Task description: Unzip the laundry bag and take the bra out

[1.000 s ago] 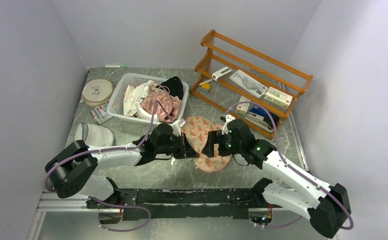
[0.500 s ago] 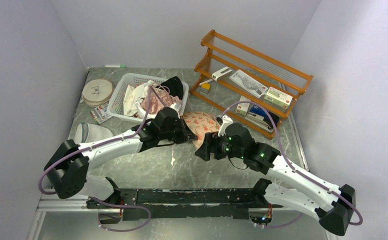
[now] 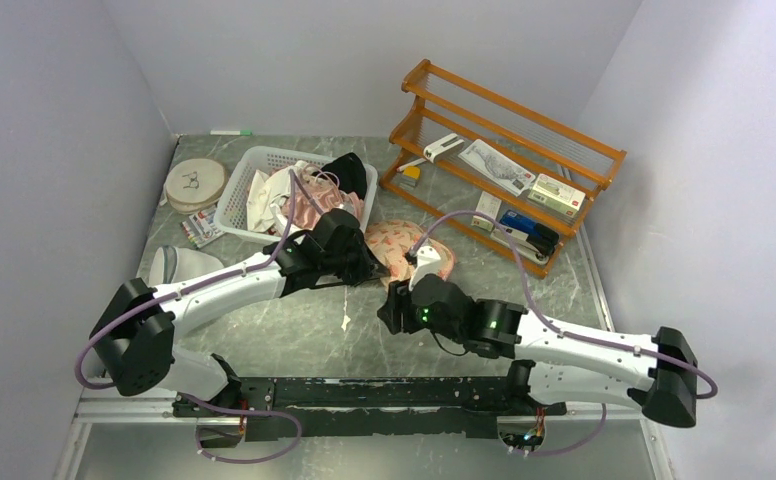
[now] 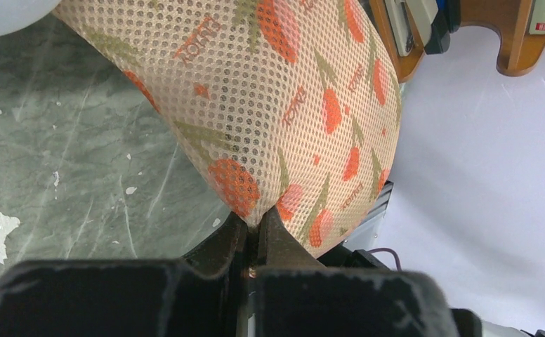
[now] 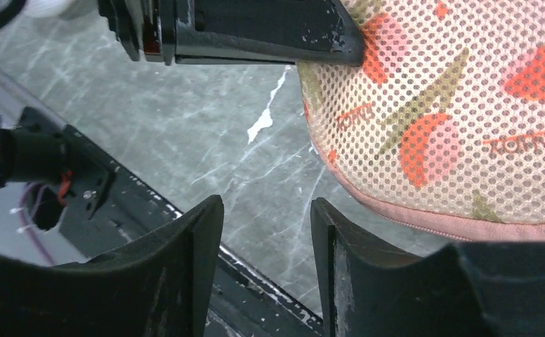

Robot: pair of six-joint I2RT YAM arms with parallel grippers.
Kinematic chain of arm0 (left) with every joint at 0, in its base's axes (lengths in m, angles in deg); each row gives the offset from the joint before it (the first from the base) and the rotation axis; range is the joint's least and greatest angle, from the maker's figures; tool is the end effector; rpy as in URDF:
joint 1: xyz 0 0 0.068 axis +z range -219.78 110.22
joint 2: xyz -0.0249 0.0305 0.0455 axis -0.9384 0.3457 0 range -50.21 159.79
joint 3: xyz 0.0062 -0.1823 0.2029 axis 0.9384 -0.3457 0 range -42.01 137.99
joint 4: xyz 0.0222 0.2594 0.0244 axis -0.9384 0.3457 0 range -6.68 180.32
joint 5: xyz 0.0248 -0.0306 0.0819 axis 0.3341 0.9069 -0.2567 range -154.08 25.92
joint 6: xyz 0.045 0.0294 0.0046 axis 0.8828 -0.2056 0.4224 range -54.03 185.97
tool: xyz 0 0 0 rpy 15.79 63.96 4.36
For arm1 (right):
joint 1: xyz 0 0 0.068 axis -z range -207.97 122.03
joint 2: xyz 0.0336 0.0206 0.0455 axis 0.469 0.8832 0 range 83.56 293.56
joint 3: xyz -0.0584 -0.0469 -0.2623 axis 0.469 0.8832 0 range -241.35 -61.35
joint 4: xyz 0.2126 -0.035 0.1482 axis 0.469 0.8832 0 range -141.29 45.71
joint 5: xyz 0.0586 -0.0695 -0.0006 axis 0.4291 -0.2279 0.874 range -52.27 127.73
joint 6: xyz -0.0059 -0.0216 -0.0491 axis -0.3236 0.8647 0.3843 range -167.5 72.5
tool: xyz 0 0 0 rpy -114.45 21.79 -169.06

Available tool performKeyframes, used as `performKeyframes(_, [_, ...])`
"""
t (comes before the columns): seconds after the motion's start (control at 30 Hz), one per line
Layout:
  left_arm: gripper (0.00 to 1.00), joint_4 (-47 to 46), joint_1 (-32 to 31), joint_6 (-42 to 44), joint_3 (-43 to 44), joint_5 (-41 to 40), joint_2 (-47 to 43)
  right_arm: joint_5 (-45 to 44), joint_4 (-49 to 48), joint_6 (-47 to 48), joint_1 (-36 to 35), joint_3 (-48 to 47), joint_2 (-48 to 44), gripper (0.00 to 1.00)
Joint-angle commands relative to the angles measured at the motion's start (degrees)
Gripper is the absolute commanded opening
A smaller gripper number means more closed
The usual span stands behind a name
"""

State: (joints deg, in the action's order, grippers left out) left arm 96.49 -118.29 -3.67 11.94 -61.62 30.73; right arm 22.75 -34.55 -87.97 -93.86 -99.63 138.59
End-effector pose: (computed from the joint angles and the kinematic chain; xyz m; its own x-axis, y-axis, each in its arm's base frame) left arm 0.2027 -0.2316 0.2458 -0.8707 -0.4294 -0.2399 -0.1326 0.6746 -0.7262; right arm 0.0946 0.1889 0.2568 -0.6865 0.0007 -0.7271 -0.4577 0.7766 0.4329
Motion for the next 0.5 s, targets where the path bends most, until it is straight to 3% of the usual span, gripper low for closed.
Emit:
performKeyframes(0.0, [0.07,1.3,0.7,-4.0,1.9,-1.6,0.4,-17.0,-2.6,-2.0,-4.8,0.9,2.5,0.47])
performKeyframes(0.4, [0.07,1.5,0.9,-6.3,2.0,-1.1,0.6,-33.9,-13.1,-2.9,-9.4,1.7,13.6,0.44])
performKeyframes(0.47, [0.07,1.3,0.8,-6.7,1.6,-1.1,0.3,-35.3,-14.5,-3.4,-9.4,1.7,15.0,0.39])
